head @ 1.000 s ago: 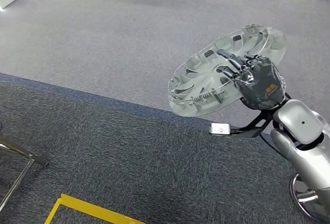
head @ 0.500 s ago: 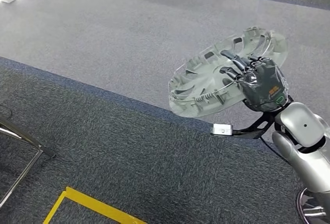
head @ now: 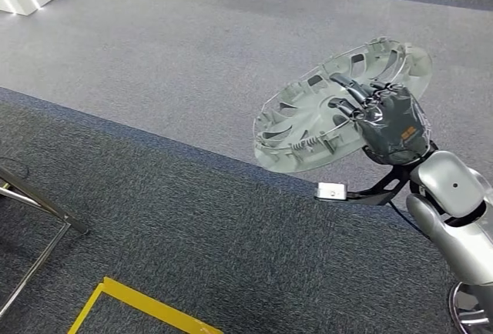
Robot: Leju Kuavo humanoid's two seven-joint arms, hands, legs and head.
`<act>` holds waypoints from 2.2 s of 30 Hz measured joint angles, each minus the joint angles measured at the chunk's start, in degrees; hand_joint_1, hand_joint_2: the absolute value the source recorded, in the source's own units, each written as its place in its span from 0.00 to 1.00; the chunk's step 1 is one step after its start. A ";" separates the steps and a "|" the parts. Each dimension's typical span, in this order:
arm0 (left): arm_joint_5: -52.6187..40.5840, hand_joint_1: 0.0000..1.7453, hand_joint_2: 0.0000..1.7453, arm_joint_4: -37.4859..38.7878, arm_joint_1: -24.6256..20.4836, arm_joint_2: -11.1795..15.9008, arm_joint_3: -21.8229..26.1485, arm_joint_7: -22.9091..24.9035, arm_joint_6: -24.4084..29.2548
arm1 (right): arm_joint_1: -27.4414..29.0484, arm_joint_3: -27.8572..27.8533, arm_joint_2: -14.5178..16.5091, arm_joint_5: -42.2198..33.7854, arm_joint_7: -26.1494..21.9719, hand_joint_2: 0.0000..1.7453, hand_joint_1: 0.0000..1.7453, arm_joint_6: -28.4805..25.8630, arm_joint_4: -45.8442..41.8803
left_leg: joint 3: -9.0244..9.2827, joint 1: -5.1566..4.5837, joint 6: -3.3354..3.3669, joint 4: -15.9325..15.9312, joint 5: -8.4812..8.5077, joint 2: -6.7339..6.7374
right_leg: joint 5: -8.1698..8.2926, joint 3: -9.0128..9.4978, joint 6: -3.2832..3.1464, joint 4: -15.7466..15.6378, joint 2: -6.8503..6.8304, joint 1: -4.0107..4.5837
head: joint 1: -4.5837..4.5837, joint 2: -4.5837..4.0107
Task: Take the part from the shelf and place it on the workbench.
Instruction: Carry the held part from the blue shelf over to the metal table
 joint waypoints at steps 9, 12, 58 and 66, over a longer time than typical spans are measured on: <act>-0.25 0.00 1.00 0.00 -0.22 -0.08 0.00 -0.05 0.35 | 0.17 0.07 0.00 -0.01 0.07 1.00 1.00 0.02 0.05 | 8.52 0.18 0.19 -5.41 -1.57 0.25 | 2.95 -3.08 1.15 -0.01 -0.56 0.06 | -0.03 0.00; -0.42 0.00 1.00 0.00 -0.18 -0.14 0.00 -0.13 0.65 | 0.21 0.08 -0.01 -0.01 0.14 1.00 1.00 0.02 0.11 | 8.36 -0.09 1.25 -6.28 -0.62 0.20 | 3.85 -3.20 2.33 -0.46 -0.67 -0.12 | 0.00 0.00; -1.92 0.00 1.00 0.00 0.03 -0.57 -0.04 -2.46 3.04 | 2.24 -0.46 -0.48 -3.89 -0.66 1.00 1.00 1.22 -0.20 | 3.72 0.03 1.18 -5.94 3.15 -5.85 | -0.25 0.72 1.36 -0.74 3.72 -0.02 | 0.65 0.00; -2.44 0.00 1.00 0.00 -0.02 -0.63 -0.15 -2.90 3.21 | 2.18 -0.87 -0.46 -3.45 -0.87 1.00 1.00 1.28 -0.20 | -2.68 0.74 -0.77 8.70 -2.91 0.45 | -0.35 1.14 0.14 -1.06 -2.41 0.01 | -0.11 0.00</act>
